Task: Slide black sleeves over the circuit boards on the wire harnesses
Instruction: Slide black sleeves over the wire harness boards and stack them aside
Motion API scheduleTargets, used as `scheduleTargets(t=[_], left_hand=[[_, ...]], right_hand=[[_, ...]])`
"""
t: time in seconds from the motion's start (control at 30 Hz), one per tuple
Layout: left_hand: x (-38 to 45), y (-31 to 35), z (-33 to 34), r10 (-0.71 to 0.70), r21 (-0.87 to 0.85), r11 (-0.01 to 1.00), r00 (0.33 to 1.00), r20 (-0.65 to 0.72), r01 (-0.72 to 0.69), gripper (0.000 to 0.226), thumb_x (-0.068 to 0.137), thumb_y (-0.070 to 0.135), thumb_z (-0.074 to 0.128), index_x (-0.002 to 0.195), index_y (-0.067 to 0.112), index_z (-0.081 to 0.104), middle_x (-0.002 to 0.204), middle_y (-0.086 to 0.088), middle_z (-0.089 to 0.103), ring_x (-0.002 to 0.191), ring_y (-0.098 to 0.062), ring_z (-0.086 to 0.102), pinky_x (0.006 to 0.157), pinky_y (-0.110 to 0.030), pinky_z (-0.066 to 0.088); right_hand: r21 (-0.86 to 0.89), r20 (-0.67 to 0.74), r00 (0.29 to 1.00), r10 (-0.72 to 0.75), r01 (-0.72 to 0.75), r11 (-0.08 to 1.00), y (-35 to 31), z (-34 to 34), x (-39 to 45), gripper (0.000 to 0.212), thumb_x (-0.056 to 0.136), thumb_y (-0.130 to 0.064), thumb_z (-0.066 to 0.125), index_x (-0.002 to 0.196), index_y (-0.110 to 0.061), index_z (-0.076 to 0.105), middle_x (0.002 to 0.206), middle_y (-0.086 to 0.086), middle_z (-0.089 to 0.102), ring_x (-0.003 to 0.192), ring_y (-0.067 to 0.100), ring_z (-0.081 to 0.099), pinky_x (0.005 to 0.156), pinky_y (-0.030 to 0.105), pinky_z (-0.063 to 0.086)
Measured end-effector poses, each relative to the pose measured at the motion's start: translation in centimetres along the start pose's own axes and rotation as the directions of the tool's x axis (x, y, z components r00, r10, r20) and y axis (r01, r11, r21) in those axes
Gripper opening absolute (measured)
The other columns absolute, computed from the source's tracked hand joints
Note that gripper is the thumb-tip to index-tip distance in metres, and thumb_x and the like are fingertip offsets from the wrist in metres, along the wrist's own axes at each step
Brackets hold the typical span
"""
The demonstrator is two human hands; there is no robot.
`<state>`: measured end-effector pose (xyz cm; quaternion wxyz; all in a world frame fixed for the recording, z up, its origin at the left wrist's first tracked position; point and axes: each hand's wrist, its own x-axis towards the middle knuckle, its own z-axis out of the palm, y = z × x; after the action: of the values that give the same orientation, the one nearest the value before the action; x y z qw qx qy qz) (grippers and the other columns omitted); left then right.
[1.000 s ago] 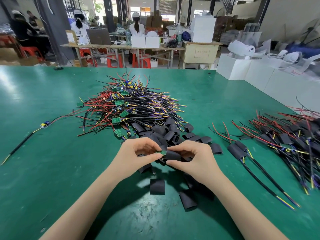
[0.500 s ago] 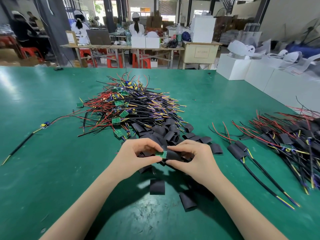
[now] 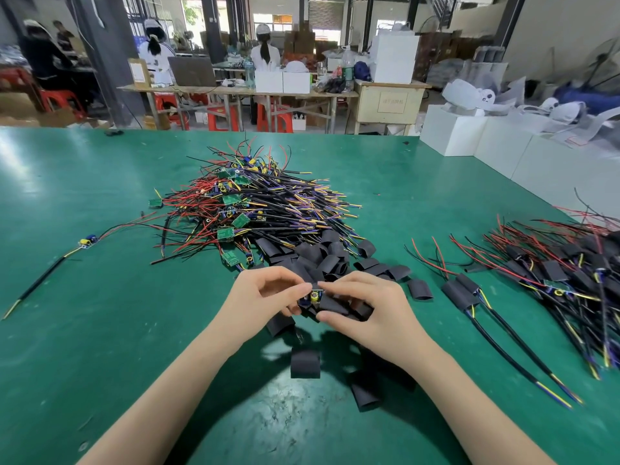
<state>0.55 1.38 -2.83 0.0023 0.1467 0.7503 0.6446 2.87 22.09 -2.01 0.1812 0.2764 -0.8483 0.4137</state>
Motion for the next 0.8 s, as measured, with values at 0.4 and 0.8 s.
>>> scheduleTargets(t=[0.4,0.8], left_hand=[[-0.2,0.6,0.5,-0.101,-0.172,0.978,0.989,0.110,0.119,0.015,0.087,0.023,0.064,0.081,0.010,0.071,0.072,-0.010,0.070,0.059,-0.020,0.062,0.056,-0.020,0.051],[-0.2,0.2,-0.1,0.016,-0.107,0.994,0.991,0.132,-0.002,0.012,0.083,0.014,0.070,0.093,0.010,0.073,0.077,-0.014,0.073,0.062,-0.018,0.062,0.065,-0.024,0.053]], right_hand=[[-0.019,-0.071,0.996,0.046,-0.048,0.999,-0.1,-0.1,0.3,0.019,0.086,-0.015,0.070,0.103,-0.014,0.075,0.081,-0.008,0.066,0.069,-0.002,0.055,0.065,0.009,0.037],[-0.068,0.114,0.992,0.044,-0.036,0.997,0.6,-1.1,0.0,0.071,0.081,-0.026,0.076,0.143,-0.025,0.043,0.115,-0.015,0.068,0.107,-0.009,0.058,0.090,0.017,0.048]])
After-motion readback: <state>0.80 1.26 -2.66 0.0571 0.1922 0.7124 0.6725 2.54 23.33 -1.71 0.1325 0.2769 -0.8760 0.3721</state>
